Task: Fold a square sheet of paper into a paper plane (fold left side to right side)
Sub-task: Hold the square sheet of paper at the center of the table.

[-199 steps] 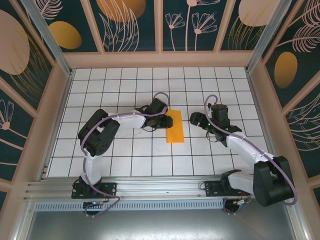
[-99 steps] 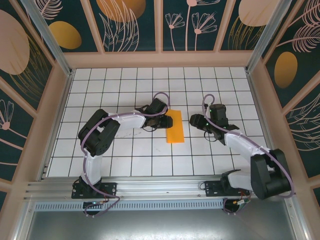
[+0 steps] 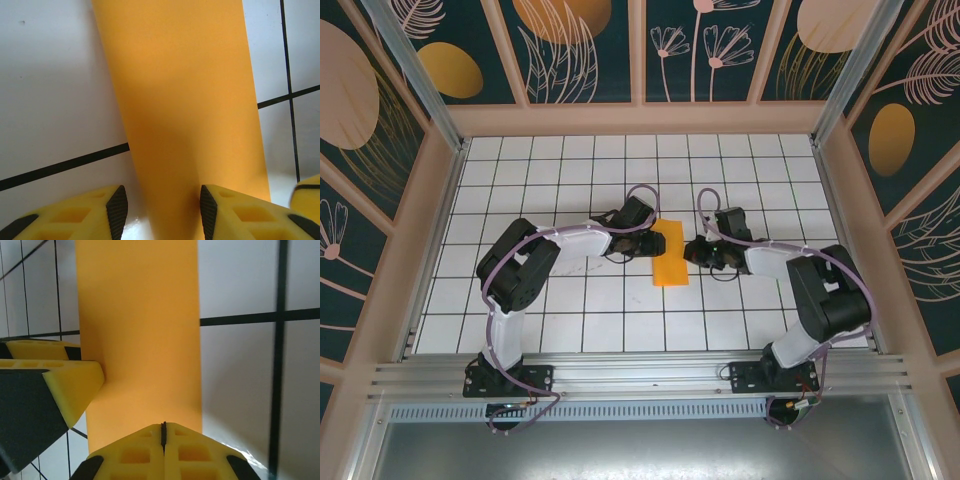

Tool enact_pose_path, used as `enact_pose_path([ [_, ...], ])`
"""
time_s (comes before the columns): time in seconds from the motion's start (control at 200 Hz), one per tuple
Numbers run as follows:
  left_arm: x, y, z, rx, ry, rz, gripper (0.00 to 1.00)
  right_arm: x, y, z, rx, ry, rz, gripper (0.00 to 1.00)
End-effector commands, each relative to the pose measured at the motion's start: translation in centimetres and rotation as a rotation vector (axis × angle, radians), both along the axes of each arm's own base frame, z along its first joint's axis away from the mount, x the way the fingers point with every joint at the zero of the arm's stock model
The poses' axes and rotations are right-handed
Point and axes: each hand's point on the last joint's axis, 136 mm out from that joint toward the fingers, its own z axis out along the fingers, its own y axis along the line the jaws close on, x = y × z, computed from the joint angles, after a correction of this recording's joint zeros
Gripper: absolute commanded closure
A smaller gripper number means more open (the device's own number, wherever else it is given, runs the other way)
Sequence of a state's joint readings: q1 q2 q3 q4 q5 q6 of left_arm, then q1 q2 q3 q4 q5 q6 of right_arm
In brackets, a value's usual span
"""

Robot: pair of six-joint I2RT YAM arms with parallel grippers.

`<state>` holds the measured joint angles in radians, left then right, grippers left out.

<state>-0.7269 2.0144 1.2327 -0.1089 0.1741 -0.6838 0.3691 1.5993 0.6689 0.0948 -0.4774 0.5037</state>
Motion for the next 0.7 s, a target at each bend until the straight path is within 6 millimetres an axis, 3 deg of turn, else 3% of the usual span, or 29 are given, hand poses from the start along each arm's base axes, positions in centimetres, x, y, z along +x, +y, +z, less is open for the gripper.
enact_pose_path([
  [0.0,-0.7,1.3,-3.4,0.093,0.046,0.003,0.52,0.6,1.3,0.3,0.026,-0.007,0.026,0.99],
  [0.17,-0.7,1.3,-3.4,0.093,0.046,0.002,0.52,0.3,1.2,-1.3,-0.027,0.038,0.031,0.99],
  [0.42,-0.6,1.2,-2.9,0.09,0.035,0.0,0.52,-1.1,-0.5,-3.9,-0.129,0.119,0.014,0.99],
  [0.56,-0.1,1.1,-0.5,0.071,-0.014,0.007,0.47,-2.0,-1.1,-5.0,-0.154,0.154,0.011,0.99],
  [0.696,0.8,1.5,3.9,0.034,-0.107,0.041,0.42,-2.3,-1.2,-5.6,-0.163,0.175,0.011,0.99],
])
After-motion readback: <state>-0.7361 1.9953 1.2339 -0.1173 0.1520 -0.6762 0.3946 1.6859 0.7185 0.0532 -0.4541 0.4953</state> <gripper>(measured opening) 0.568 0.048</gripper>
